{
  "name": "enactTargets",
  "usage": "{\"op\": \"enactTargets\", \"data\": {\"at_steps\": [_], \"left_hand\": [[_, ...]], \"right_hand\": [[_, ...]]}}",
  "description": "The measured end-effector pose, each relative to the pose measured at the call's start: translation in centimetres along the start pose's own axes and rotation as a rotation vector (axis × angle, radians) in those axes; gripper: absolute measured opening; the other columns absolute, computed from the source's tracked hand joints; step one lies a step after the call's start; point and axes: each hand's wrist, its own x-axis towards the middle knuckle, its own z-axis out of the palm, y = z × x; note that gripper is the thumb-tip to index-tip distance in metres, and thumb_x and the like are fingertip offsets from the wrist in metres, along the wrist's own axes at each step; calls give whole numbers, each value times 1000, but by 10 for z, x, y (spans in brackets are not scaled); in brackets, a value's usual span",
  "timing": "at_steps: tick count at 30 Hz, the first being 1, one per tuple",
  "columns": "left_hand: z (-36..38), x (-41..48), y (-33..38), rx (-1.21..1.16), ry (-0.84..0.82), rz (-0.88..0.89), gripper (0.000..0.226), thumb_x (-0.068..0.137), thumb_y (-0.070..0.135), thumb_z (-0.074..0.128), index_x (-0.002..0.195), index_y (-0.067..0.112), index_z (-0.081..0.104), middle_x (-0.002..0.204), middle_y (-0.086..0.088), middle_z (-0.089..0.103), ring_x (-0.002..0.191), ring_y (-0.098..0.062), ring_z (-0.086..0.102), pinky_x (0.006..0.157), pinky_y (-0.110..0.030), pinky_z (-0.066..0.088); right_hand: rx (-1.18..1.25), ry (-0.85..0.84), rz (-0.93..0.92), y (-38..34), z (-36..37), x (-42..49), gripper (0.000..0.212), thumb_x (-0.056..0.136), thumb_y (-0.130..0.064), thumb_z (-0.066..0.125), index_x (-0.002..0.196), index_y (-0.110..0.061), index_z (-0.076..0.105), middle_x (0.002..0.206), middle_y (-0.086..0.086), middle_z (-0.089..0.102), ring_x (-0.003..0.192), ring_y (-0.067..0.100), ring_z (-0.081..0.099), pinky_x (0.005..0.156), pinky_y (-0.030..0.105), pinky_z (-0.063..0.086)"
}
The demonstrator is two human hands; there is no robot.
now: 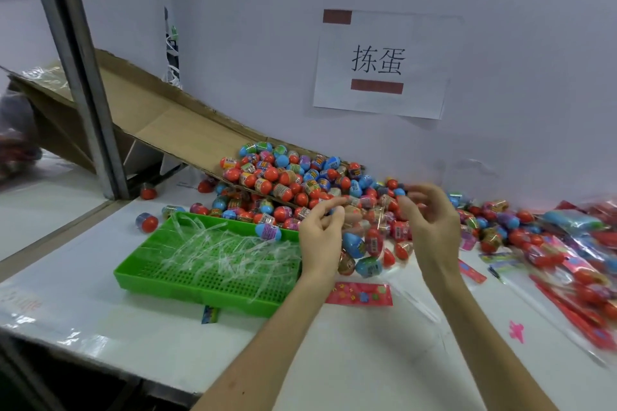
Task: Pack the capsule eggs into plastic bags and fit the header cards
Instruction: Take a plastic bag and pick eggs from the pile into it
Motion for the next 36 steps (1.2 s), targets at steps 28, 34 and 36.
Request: {"op": "enactTargets", "data": {"at_steps": [28, 34, 36], "left_hand": [[7, -2, -3, -217, -255, -351, 11, 94, 15, 73, 99, 21, 81, 103, -13, 79, 93, -29, 78, 67, -34, 63], [8, -5, -2, -225, -274, -316, 19, 98, 25, 68, 113, 22, 81, 120, -15, 75, 110, -33, 74, 96, -52, 59], [11, -8, 2, -251, -291, -311, 26, 96, 29, 68, 119, 23, 79, 126, -13, 73, 117, -33, 70, 102, -55, 55]], "right_hand": [[450, -215, 479, 16, -18, -10, 37, 80, -32, 75, 114, -17, 75, 112, 5, 76, 103, 22, 73, 76, 33, 61], [501, -145, 567, 21, -20, -8, 16, 95, -10, 66, 102, -13, 80, 111, 9, 75, 104, 25, 70, 65, 25, 58], [567, -129, 592, 21, -20, -7, 18, 97, -6, 63, 98, -11, 80, 109, 10, 76, 101, 24, 71, 62, 24, 58]]}}
